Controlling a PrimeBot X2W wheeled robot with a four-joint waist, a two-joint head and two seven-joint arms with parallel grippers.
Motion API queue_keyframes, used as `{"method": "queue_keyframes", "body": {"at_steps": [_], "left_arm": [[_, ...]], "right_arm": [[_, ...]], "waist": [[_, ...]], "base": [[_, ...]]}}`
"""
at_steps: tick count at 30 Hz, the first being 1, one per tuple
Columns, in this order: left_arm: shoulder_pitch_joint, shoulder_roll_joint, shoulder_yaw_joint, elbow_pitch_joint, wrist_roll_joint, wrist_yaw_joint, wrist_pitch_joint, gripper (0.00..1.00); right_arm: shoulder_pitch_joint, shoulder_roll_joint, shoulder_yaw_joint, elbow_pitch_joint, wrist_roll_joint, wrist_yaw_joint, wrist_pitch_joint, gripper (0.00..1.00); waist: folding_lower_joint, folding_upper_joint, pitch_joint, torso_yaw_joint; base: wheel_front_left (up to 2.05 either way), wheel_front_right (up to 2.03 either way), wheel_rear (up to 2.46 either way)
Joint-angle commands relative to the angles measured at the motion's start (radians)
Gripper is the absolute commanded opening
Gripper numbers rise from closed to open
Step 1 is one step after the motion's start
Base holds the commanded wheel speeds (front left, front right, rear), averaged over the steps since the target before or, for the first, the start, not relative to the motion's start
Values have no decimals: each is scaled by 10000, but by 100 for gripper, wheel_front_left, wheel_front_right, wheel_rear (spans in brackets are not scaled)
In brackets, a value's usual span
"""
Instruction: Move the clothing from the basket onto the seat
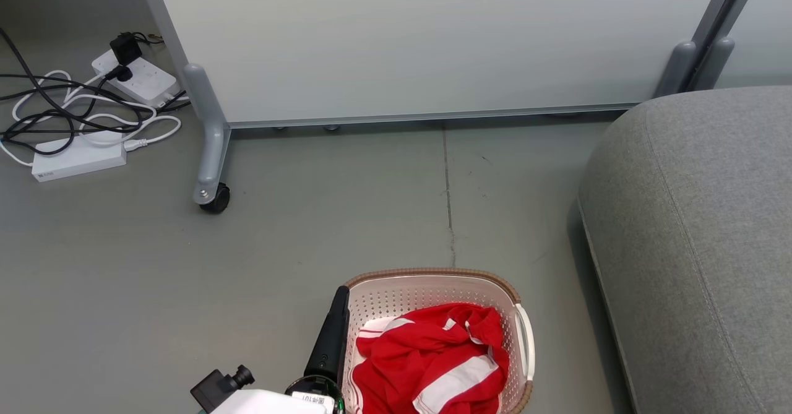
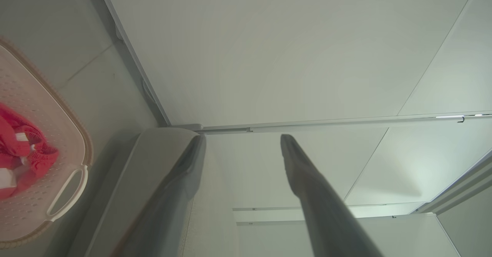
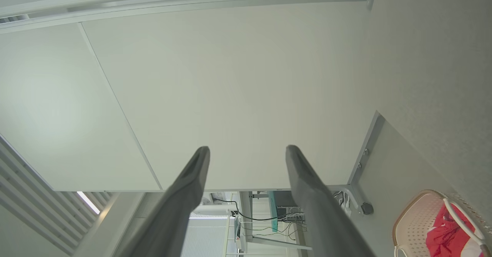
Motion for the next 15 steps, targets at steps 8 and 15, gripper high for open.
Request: {"method": "queue_keyframes", "body": {"at_steps": [8,15], "left_arm": [[-563,22,579,7,59,-36,-1,100],[-785,32,1023,37,379,-42,-1,100]], "right_arm": [[529,623,1523,-1814,-461,5,-2054,100],[863,1159,2678,-2811,-1346,6,-3623,100]], "waist": [[0,0,-24,-18],[0,0,-42,-32]], "base": [[0,0,0],[0,0,0]]}}
